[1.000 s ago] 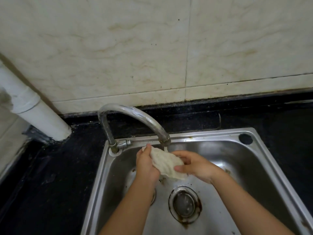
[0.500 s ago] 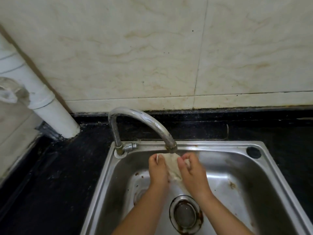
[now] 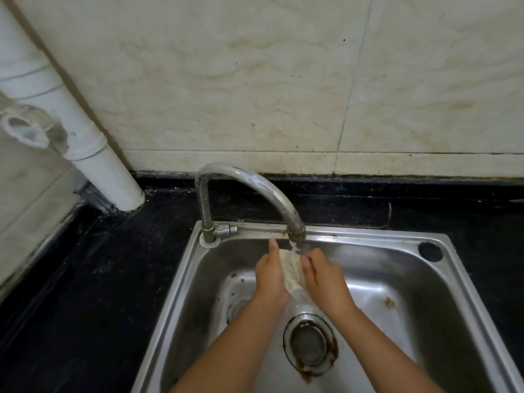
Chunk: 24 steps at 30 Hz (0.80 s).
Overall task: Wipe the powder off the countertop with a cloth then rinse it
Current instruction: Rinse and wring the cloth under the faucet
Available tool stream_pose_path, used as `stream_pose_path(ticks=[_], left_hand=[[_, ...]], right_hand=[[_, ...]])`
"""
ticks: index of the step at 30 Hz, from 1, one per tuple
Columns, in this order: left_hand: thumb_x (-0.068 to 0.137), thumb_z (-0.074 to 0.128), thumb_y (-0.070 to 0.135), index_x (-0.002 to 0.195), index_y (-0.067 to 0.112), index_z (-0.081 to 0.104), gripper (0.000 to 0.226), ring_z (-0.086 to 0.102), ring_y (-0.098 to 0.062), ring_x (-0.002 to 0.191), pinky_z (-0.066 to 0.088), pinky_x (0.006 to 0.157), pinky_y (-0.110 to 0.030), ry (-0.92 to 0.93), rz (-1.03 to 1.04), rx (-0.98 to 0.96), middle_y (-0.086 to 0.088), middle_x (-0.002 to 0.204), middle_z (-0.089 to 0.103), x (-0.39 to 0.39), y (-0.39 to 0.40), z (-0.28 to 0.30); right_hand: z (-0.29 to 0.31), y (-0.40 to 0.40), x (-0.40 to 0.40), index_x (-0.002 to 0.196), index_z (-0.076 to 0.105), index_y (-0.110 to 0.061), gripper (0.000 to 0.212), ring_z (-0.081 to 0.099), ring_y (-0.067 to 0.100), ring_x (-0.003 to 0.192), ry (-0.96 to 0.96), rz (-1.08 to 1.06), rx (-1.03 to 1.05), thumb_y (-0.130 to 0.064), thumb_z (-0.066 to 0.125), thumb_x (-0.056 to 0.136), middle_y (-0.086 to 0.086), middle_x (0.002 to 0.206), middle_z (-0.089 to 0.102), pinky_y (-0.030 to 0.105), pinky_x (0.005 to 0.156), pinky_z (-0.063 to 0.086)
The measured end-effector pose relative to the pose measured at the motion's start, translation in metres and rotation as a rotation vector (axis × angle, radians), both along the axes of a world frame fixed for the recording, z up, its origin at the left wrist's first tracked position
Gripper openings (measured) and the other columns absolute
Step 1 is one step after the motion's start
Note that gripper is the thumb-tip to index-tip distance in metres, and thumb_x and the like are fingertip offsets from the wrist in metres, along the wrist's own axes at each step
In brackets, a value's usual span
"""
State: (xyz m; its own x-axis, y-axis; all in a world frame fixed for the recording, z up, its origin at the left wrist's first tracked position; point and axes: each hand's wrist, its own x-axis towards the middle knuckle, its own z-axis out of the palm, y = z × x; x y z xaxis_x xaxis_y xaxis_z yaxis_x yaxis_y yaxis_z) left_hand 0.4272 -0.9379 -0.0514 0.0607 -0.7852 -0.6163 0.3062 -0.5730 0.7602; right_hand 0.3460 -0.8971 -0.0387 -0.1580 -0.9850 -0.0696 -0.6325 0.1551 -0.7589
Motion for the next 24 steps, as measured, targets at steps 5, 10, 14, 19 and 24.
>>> stream_pose_path(ticks=[5, 10, 14, 19, 24], left_hand=[[0.097, 0.038, 0.035, 0.074, 0.007, 0.057, 0.041, 0.056, -0.019, 0.064, 0.044, 0.057, -0.027, 0.014, -0.033, 0.012, -0.008, 0.069, 0.058, -0.002, 0.004, 0.007], [0.098, 0.037, 0.027, 0.074, 0.009, 0.055, 0.035, 0.056, -0.016, 0.063, 0.046, 0.060, -0.025, 0.115, -0.095, -0.023, -0.005, 0.064, 0.057, -0.008, 0.015, 0.008], [0.099, 0.035, 0.024, 0.078, 0.007, 0.054, 0.033, 0.060, -0.012, 0.056, 0.050, 0.053, -0.019, 0.128, -0.147, -0.090, -0.007, 0.067, 0.058, -0.003, 0.024, 0.011], [0.094, 0.047, 0.020, 0.085, 0.017, 0.048, 0.010, 0.056, -0.017, 0.076, 0.049, 0.068, -0.028, -0.234, -0.140, -0.329, -0.003, 0.082, 0.056, 0.010, 0.019, 0.009], [0.090, 0.048, 0.002, 0.093, 0.034, 0.049, 0.032, 0.056, -0.014, 0.093, 0.048, 0.084, -0.029, -0.341, -0.248, -0.539, 0.000, 0.104, 0.056, 0.020, 0.023, 0.004]], right_hand=[[0.009, 0.012, 0.018, 0.085, 0.038, -0.015, 0.018, 0.043, 0.012, 0.071, 0.009, 0.099, -0.007, -0.023, 0.030, 0.100, 0.000, 0.081, 0.046, 0.020, 0.055, 0.028], [0.002, 0.000, 0.007, 0.088, 0.036, -0.011, 0.017, 0.046, 0.017, 0.074, -0.005, -0.033, 0.068, -0.020, 0.029, 0.100, 0.005, 0.078, 0.046, 0.028, 0.053, 0.024], [-0.009, -0.009, 0.001, 0.087, 0.038, -0.007, 0.020, 0.046, 0.018, 0.074, -0.051, -0.093, 0.093, -0.018, 0.030, 0.101, 0.009, 0.078, 0.048, 0.024, 0.053, 0.022], [-0.013, 0.003, -0.002, 0.091, 0.049, -0.011, 0.011, 0.049, 0.014, 0.076, -0.389, -0.282, -0.024, -0.016, 0.041, 0.097, -0.007, 0.077, 0.050, 0.016, 0.054, 0.036], [0.001, 0.017, 0.006, 0.094, 0.052, -0.020, 0.012, 0.050, -0.005, 0.076, -0.502, -0.235, -0.130, -0.008, 0.051, 0.092, -0.018, 0.086, 0.052, 0.001, 0.060, 0.041]])
